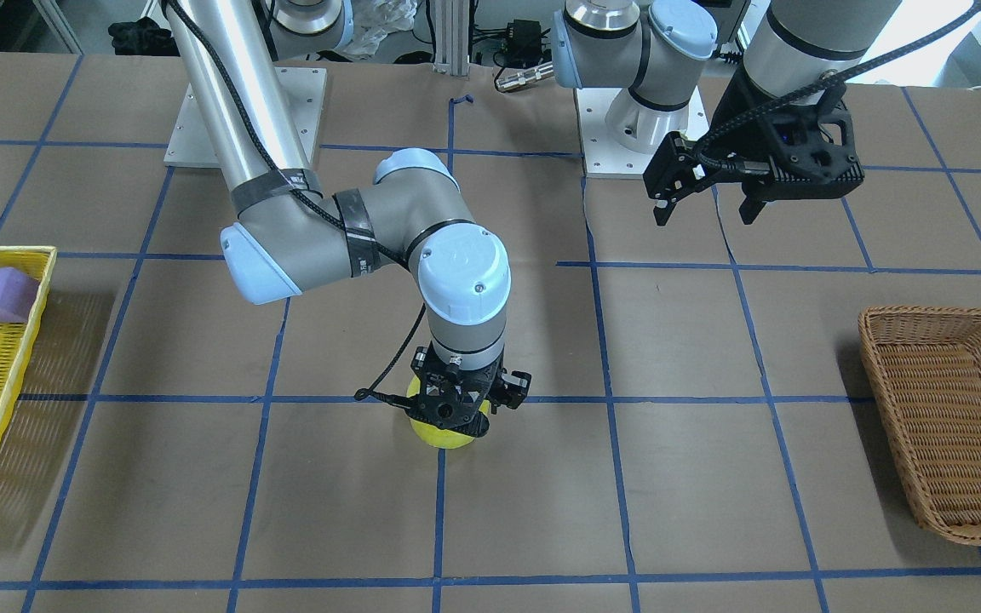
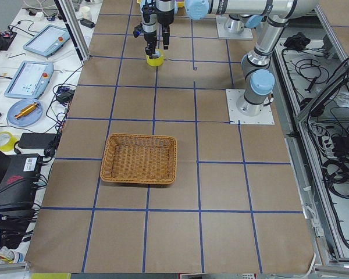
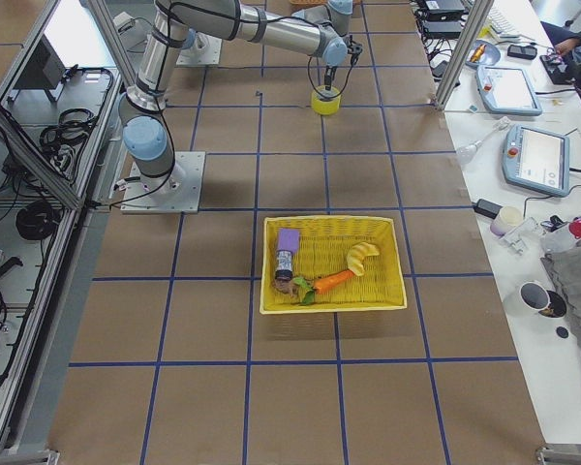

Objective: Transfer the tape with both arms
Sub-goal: 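Release the tape roll on the table and raise the right gripper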

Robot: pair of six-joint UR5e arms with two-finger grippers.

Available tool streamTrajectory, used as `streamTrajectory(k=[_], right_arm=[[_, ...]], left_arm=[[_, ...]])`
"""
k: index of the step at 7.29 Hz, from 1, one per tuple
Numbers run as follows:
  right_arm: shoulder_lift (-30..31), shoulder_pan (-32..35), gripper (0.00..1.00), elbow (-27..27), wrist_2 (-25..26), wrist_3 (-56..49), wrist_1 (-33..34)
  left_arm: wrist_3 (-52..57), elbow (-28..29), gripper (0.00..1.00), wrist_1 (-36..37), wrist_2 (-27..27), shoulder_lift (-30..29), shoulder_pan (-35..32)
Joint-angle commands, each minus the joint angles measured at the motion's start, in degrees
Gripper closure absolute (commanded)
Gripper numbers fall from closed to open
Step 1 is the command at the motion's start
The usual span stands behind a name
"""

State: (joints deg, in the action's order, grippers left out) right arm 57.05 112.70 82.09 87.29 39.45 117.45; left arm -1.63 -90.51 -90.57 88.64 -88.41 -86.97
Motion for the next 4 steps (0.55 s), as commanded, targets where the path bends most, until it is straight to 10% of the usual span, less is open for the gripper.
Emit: streamTrajectory(k=[1, 4], right_arm=[[6.6, -5.9, 0.00, 0.1, 0.1, -8.2, -4.9], [12.6, -23.6, 0.00, 0.2, 0.1, -38.3, -12.1]], left_arm=[[-3.4, 0.8, 0.00, 1.9, -0.6, -1.9, -0.5], [-10.1, -1.5, 0.00, 14.5, -1.5, -9.0, -11.9]])
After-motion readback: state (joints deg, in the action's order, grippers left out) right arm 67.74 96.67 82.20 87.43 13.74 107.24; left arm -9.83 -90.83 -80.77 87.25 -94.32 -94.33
